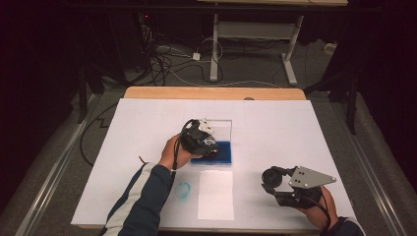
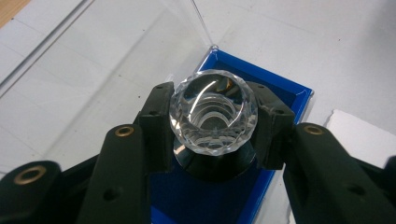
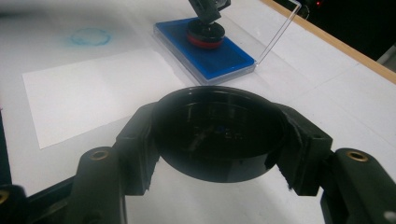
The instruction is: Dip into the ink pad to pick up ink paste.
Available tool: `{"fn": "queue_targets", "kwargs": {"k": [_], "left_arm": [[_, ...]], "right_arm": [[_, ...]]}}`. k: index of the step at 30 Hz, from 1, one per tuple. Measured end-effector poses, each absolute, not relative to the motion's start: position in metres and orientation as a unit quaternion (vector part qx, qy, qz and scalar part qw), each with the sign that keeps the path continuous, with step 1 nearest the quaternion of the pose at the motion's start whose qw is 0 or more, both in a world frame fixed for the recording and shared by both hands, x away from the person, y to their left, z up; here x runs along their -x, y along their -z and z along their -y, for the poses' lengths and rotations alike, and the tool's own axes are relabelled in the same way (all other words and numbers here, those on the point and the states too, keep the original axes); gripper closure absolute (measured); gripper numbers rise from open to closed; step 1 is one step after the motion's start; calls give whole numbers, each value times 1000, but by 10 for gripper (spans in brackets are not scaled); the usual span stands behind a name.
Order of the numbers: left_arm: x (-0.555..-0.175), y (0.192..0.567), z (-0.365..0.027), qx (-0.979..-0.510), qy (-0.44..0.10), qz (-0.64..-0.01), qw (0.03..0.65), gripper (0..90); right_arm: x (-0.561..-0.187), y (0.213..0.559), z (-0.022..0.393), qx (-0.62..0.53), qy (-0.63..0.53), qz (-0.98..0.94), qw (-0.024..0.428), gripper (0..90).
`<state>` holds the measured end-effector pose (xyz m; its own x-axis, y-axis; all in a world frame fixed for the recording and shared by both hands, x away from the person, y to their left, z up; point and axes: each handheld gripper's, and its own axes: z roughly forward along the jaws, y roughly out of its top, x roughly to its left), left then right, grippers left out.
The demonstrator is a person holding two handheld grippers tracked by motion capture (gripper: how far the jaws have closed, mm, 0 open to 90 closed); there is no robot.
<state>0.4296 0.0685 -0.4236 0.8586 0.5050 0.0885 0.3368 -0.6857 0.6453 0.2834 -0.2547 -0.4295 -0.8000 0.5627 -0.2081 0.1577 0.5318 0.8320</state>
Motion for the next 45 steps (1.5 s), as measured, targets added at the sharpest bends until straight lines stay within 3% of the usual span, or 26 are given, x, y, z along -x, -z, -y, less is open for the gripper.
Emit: {"fn": "queue_targets", "kwargs": {"k": [45], "left_arm": [[-403,390,-100,-887,-153,-218,377,542]], "right_arm": [[-287,429,253,-210,-438,-842,234,384]]}}
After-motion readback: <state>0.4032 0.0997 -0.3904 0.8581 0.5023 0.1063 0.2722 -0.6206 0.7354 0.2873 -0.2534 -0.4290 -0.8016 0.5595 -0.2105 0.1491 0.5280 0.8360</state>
